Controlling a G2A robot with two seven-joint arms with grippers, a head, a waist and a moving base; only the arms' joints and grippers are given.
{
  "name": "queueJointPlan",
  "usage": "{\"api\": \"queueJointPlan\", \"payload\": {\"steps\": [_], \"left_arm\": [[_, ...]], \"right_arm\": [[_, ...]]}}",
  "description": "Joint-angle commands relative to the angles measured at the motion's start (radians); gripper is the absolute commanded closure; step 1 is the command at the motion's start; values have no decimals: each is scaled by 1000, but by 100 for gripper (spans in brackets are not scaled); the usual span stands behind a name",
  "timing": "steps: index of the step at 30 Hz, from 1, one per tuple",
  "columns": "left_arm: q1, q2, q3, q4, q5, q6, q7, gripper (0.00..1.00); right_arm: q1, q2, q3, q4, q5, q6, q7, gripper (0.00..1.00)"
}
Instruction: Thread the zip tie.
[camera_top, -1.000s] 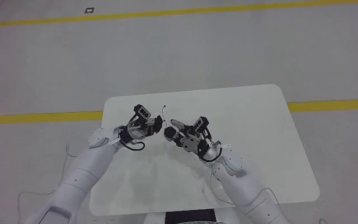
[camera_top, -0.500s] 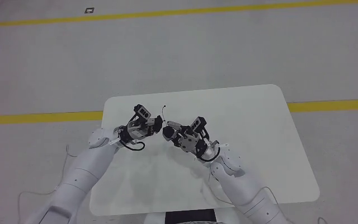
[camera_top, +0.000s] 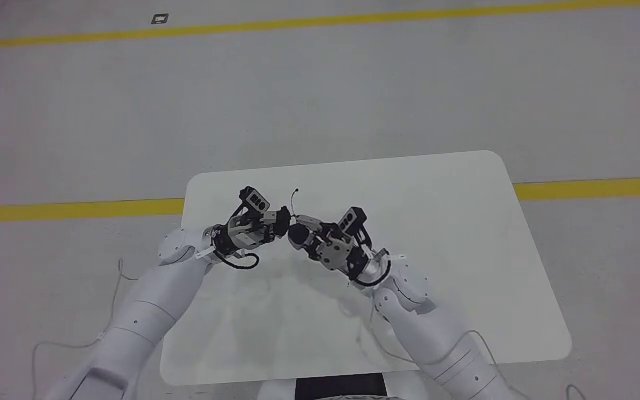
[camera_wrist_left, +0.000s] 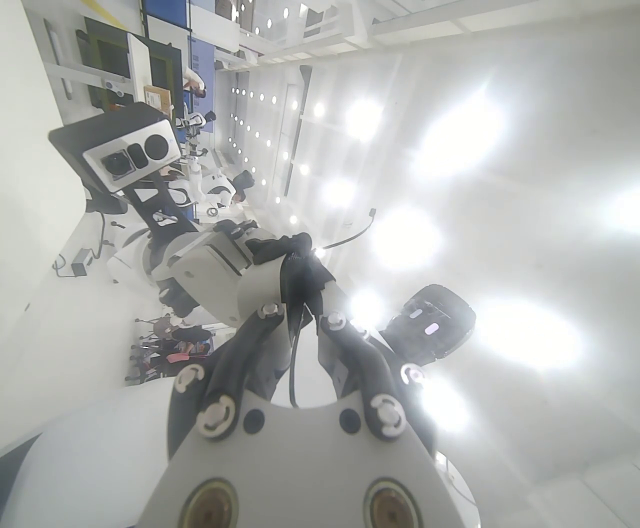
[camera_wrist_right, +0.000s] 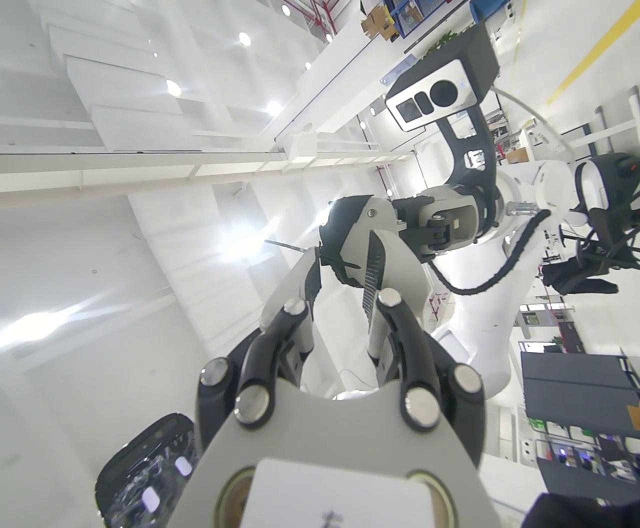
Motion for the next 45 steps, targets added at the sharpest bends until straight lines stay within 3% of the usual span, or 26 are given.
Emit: {"api": "queueJointPlan", "payload": {"steps": [1, 14, 15, 20, 23, 33, 45], "left_arm": [[0, 0, 0, 0, 0, 0, 0, 100], [0, 0, 0, 0, 0, 0, 0, 100], [0, 0, 0, 0, 0, 0, 0, 100], [0, 0, 0, 0, 0, 0, 0, 100], [0, 0, 0, 0, 0, 0, 0, 100], [0, 0, 0, 0, 0, 0, 0, 100], [0, 0, 0, 0, 0, 0, 0, 100]], "right_arm": [[3, -1, -2, 1, -2, -2, -6, 81], [4, -4, -4, 2, -11, -14, -46, 95], [3, -3, -3, 2, -10, -13, -45, 94], [-14, 0, 10, 1, 2, -4, -36, 69], [-24, 3, 18, 3, 5, -3, -35, 65], [-6, -7, -16, 11, 31, 5, -33, 65], [4, -14, -29, 19, 19, -29, -57, 69]]}}
